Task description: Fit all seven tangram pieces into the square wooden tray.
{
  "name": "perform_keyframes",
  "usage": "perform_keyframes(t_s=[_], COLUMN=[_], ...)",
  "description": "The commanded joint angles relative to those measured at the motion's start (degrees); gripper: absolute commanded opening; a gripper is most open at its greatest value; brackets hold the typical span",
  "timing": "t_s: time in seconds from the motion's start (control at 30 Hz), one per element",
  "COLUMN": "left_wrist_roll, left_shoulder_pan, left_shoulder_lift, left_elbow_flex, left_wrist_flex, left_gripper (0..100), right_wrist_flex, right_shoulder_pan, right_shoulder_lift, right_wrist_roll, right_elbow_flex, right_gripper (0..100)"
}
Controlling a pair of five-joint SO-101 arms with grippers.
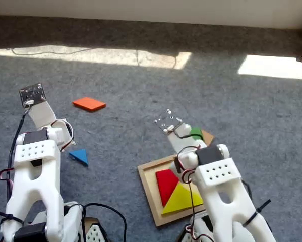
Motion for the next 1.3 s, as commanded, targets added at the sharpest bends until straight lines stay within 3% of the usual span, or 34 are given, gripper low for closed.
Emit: perform_keyframes(t_s=[0.0, 0.17, 0.43, 0.83, 1.1, 1.27], left_wrist_roll=[-0.4, -0.4, -0.4, -0.4, -0.4, -0.4], left_shoulder_pan=[-0.5, -0.5, -0.5, -0.5, -0.5, -0.5], left_shoulder_lift=[-1.5, -1.5, -1.5, -1.5, -1.5, -1.5], left_elbow_flex=[-0.2, -0.2, -0.2, -0.2, -0.2, -0.2], left_wrist_flex=[-0.7, -0.7, -0.7, -0.7, -0.7, -0.7], left_gripper=[1, 1, 1, 1, 1, 1], right_wrist_flex=[-7.9, -15.3, -18.3, -21.3, -21.3, -21.0], right_shoulder_pan=[0.8, 0.8, 0.2, -0.2, -0.3, -1.3], right_shoulder_lift=[5.3, 15.3, 29.1, 44.9, 50.4, 49.2], right_wrist_roll=[-3.6, -5.8, -7.2, -26.2, -33.6, -33.9], right_elbow_flex=[-0.6, -0.7, -2.9, -22.9, -35.1, -38.5], right_gripper=[1.3, 1.3, 1.3, 1.3, 1.3, 1.1])
